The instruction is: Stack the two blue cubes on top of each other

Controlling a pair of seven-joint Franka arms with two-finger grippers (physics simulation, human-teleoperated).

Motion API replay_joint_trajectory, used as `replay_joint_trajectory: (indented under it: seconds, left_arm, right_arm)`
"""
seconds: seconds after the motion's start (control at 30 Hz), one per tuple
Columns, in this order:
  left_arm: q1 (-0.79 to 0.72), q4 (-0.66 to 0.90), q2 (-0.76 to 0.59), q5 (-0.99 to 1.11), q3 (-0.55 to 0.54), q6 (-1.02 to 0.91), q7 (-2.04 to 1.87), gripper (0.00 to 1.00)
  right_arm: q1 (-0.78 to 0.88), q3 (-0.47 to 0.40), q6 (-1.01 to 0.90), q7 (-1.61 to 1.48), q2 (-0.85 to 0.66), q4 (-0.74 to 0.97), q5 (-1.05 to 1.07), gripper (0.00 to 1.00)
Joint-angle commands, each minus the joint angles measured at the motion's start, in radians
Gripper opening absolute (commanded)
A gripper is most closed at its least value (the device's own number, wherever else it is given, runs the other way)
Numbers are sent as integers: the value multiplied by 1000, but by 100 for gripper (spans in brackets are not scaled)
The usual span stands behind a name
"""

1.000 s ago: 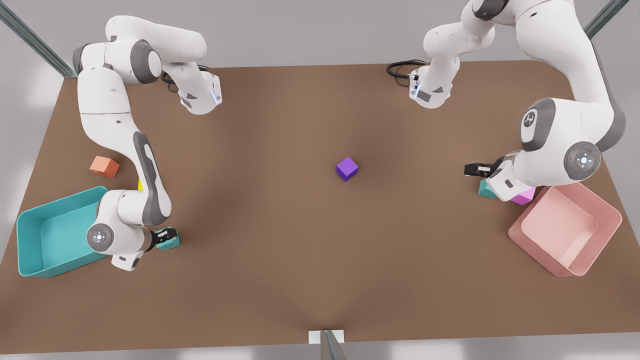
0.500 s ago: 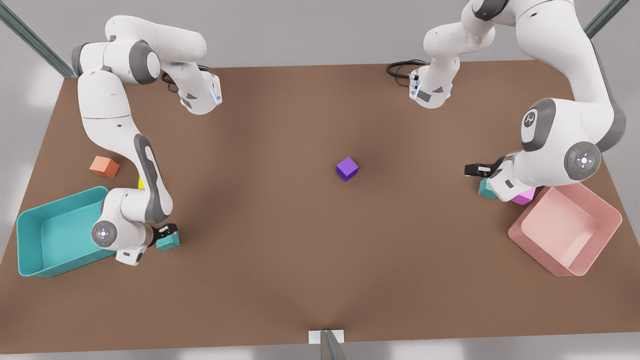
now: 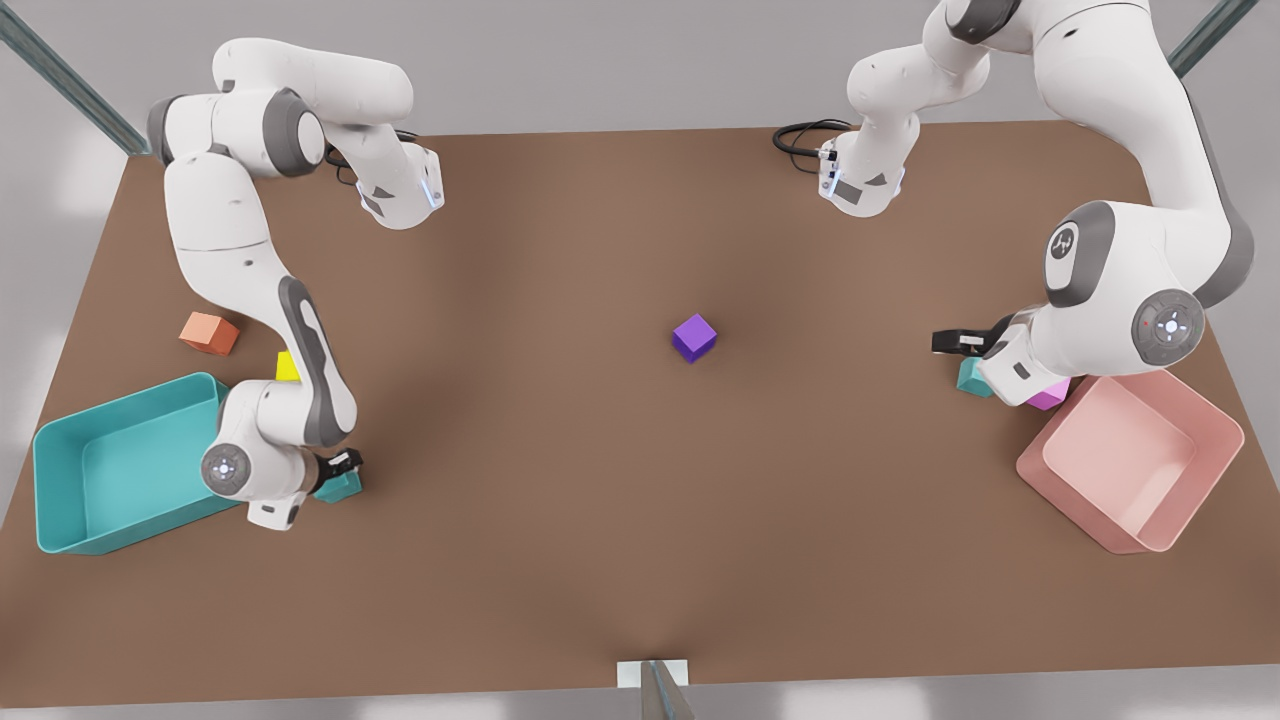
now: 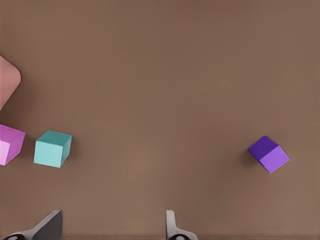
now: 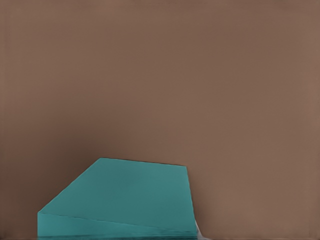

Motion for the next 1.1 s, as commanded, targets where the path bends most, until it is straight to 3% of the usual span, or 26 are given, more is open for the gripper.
replay_joint_trajectory:
  seconds: [0.0, 0.07, 0.1, 0.2, 0.27, 0.33, 0.4, 0.43, 0.57, 0.63, 0.67, 0.9, 1.07]
  left_arm:
    - [0, 0, -1, 1, -1, -9, -3, 100]
    - [5, 0, 2, 1, 1, -9, 0, 100]
    - [9, 0, 5, 4, 1, -9, -3, 100]
    - [61, 0, 28, 41, 1, 57, -2, 100]
    - [101, -3, 45, 38, 16, 109, 14, 100]
    - [-281, -176, -1, 30, 463, 192, 127, 100]
    - [-219, -291, -4, 29, 470, 324, 284, 100]
    - [-215, -340, 5, 27, 535, 412, 451, 100]
    - [-215, -562, -2, 23, 621, 697, 689, 100]
    - [-215, -590, 7, 23, 634, 742, 791, 100]
    - [-215, -613, 10, 23, 639, 742, 839, 100]
    - [-216, -705, 11, -33, 644, 855, 1017, 100]
    - [-216, -710, 54, -65, 642, 903, 1017, 100]
  right_arm:
    - [1, 6, -17, 9, -20, 4, -11, 47]
    - [18, 21, -49, 36, -52, 10, -2, 47]
    - [29, 73, -79, 143, -73, 20, -2, 47]
    - [145, 188, -224, 662, -75, 123, 15, 47]
    - [317, 191, -224, 1039, -40, 200, 23, 48]
    - [467, 196, -224, 1340, 68, 364, 41, 48]
    - [544, 196, -222, 1490, 204, 534, 43, 49]
    - [598, 190, -218, 1564, 281, 613, 37, 50]
    - [665, 173, -158, 1635, 361, 653, 31, 50]
    - [667, 170, -153, 1633, 364, 654, 31, 62]
    - [665, 170, -153, 1633, 364, 654, 32, 100]
    - [651, 177, -167, 1635, 336, 654, 66, 100]
    - [552, 199, -310, 1615, 244, 654, 152, 100]
